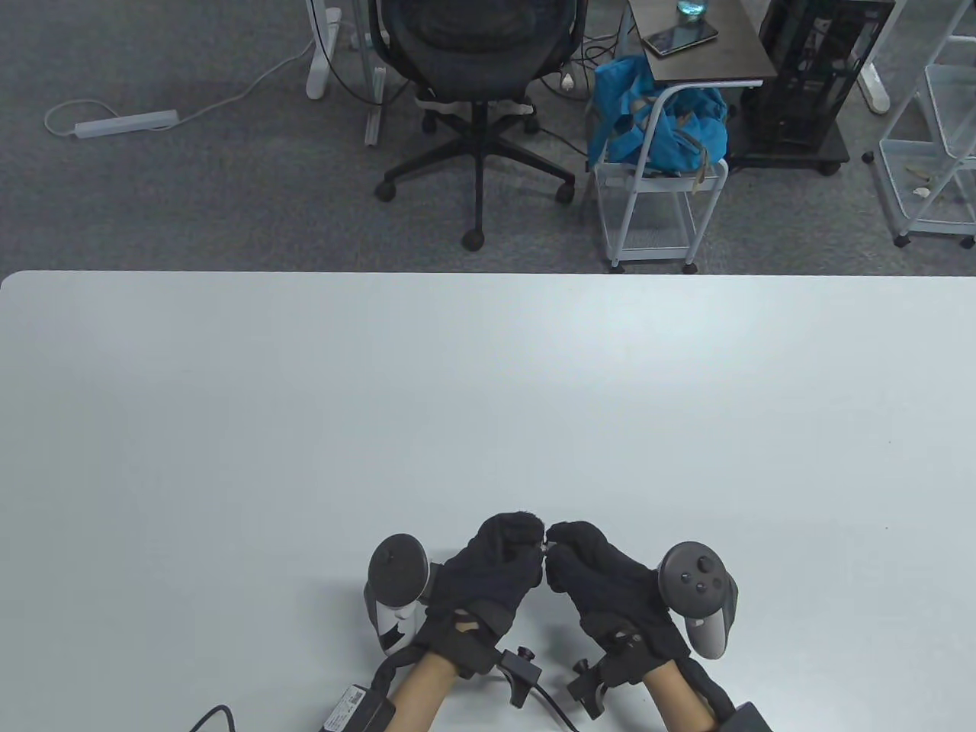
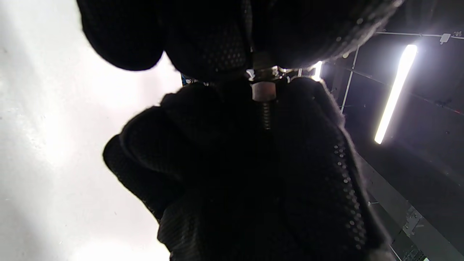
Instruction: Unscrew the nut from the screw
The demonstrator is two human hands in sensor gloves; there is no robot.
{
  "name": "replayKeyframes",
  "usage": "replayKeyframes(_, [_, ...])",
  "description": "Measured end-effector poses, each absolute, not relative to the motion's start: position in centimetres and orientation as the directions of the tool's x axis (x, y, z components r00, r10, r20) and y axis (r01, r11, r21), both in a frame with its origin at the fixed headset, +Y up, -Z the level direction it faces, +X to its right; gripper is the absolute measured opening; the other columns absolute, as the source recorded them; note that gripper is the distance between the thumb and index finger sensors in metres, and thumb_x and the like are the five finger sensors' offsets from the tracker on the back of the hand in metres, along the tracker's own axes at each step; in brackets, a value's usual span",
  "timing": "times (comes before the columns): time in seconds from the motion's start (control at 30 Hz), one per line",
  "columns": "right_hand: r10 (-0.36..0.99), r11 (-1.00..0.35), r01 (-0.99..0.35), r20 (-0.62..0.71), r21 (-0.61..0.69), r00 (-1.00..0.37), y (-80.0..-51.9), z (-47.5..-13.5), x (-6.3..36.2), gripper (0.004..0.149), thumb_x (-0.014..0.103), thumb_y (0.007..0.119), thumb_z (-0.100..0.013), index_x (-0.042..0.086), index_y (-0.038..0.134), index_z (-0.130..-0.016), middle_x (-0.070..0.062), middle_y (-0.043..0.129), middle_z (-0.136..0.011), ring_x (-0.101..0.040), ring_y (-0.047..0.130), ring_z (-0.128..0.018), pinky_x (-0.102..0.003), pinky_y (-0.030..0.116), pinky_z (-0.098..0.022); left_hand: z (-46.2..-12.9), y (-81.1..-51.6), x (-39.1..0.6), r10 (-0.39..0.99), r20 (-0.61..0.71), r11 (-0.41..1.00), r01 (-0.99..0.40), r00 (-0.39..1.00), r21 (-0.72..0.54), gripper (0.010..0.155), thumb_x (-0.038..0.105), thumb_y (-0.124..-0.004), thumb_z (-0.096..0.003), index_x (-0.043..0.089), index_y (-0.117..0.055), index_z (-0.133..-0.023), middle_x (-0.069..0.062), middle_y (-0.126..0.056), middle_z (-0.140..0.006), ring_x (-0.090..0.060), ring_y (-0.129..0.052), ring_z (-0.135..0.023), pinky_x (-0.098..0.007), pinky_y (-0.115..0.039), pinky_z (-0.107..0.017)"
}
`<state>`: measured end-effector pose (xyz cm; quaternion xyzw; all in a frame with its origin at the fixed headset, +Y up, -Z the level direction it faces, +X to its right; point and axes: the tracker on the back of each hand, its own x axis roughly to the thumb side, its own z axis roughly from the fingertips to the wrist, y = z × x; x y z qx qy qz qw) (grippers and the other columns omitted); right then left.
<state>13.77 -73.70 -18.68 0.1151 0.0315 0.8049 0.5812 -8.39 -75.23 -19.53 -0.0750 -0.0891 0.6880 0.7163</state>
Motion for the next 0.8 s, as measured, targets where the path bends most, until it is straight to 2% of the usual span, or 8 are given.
replayKeyframes(0.37, [0.932,-0.332,-0.926,0.214,0.179,-0.293,-73.2,-18.7,13.8,0.053,0.036,0.075,-0.055,0.008,0.065,-0.100,-0.011,0.087,-0.076,-0.036,0.091,-0.061,-0.062,0.073,-0.057,-19.6,-75.4,-8.3,0.999,0.019,0.052,-0.968,0.048,-0.245,0.048,0.041,-0.085,-0.0479,0.025,-0.077,-0.093,-0.014,-0.089,-0.083,-0.019,-0.098,-0.049,-0.054,-0.083,-0.050])
replayKeyframes(0.43, [0.923,-0.348,-0.922,0.232,0.167,-0.307,-73.0,-18.6,13.8,0.052,0.034,0.077,-0.055,0.011,0.065,-0.100,-0.011,0.086,-0.080,-0.037,0.089,-0.066,-0.063,0.072,-0.058,-19.6,-75.4,-8.4,0.999,0.013,0.049,-0.969,0.048,-0.243,0.048,0.041,-0.084,-0.0480,0.025,-0.077,-0.093,-0.014,-0.089,-0.083,-0.018,-0.098,-0.049,-0.053,-0.083,-0.050])
replayKeyframes(0.53, [0.913,-0.367,-0.914,0.253,0.170,-0.320,-72.7,-18.5,13.7,0.054,0.031,0.081,-0.053,0.017,0.064,-0.102,-0.011,0.075,-0.094,-0.039,0.080,-0.081,-0.064,0.067,-0.063,-19.6,-75.4,-8.4,1.000,0.004,0.031,-0.971,0.031,-0.236,0.048,0.041,-0.084,-0.0476,0.026,-0.076,-0.092,-0.014,-0.089,-0.083,-0.018,-0.097,-0.050,-0.053,-0.084,-0.050])
replayKeyframes(0.6, [0.933,-0.323,-0.924,0.233,0.203,-0.274,-72.8,-18.6,13.7,0.056,0.029,0.081,-0.053,0.018,0.061,-0.104,-0.015,0.068,-0.100,-0.042,0.074,-0.087,-0.066,0.063,-0.065,-19.5,-75.4,-8.4,1.000,0.011,0.026,-0.975,0.024,-0.219,0.048,0.041,-0.085,-0.0475,0.025,-0.076,-0.092,-0.014,-0.088,-0.083,-0.017,-0.097,-0.050,-0.053,-0.083,-0.051])
replayKeyframes(0.67, [0.954,-0.271,-0.937,0.195,0.223,-0.229,-73.2,-18.7,13.8,0.060,0.034,0.079,-0.054,0.015,0.057,-0.107,-0.018,0.063,-0.103,-0.045,0.069,-0.089,-0.068,0.060,-0.065,-19.5,-75.3,-8.4,1.000,0.013,0.026,-0.975,0.023,-0.220,0.048,0.040,-0.085,-0.0474,0.025,-0.076,-0.092,-0.014,-0.088,-0.083,-0.018,-0.097,-0.050,-0.053,-0.083,-0.051])
replayKeyframes(0.7, [0.962,-0.250,-0.946,0.160,0.205,-0.219,-73.6,-18.7,13.9,0.063,0.041,0.075,-0.056,0.012,0.055,-0.108,-0.020,0.063,-0.103,-0.046,0.069,-0.088,-0.068,0.059,-0.064,-19.5,-75.3,-8.4,0.999,0.019,0.031,-0.973,0.027,-0.228,0.048,0.040,-0.085,-0.0475,0.026,-0.076,-0.092,-0.014,-0.088,-0.084,-0.017,-0.097,-0.050,-0.053,-0.083,-0.051])
replayKeyframes(0.8, [0.971,-0.236,-0.957,0.089,0.170,-0.224,-74.3,-18.8,14.3,0.067,0.052,0.070,-0.056,0.005,0.062,-0.104,-0.023,0.078,-0.091,-0.048,0.081,-0.075,-0.069,0.064,-0.058,-19.5,-75.2,-8.3,0.999,0.031,0.047,-0.972,0.041,-0.229,0.048,0.040,-0.085,-0.0475,0.026,-0.076,-0.092,-0.014,-0.088,-0.084,-0.017,-0.097,-0.051,-0.053,-0.083,-0.051])
